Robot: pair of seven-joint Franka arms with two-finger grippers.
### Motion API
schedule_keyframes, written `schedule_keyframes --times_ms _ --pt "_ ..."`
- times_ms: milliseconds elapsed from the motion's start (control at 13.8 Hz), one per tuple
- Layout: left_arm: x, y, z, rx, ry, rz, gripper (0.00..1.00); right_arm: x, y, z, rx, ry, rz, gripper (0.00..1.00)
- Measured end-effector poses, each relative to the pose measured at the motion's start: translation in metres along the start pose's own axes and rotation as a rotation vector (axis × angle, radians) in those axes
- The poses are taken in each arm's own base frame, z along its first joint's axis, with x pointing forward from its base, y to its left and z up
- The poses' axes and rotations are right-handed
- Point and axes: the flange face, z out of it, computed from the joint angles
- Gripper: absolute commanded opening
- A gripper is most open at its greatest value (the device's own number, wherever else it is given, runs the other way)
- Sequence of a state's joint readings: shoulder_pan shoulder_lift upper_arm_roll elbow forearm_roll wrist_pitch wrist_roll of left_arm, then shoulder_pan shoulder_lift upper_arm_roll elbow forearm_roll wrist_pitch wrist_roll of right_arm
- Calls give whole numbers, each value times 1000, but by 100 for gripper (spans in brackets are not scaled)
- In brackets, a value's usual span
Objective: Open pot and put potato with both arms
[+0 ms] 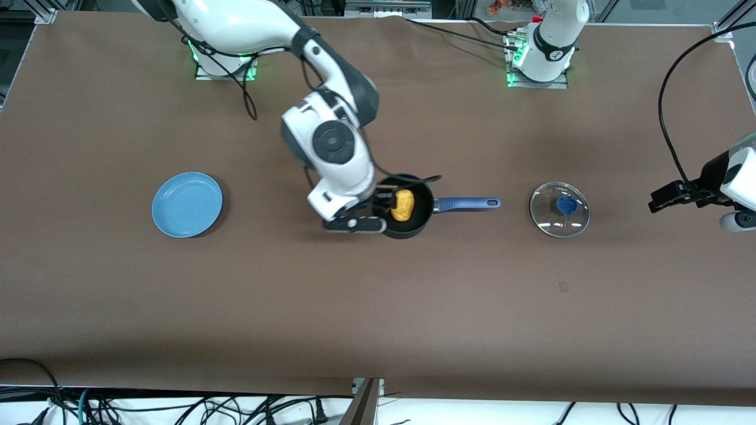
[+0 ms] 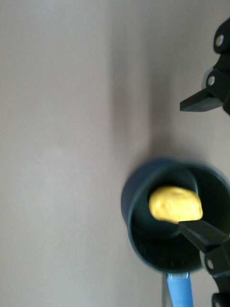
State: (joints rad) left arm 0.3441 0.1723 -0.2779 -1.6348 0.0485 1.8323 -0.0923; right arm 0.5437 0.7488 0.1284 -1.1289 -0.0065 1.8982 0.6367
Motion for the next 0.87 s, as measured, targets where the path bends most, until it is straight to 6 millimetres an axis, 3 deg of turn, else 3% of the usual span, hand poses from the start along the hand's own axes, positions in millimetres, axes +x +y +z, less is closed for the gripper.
schedule_keyframes --times_ms 217,578,867 --pt "2 4 -8 -15 16 0 100 28 82 -55 -95 -45 -54 100" --pt "2 5 -10 -23 19 0 100 47 223 -139 -214 -116 -147 100" --pt "1 7 -9 -23 6 4 100 38 338 -204 -191 -106 -124 100"
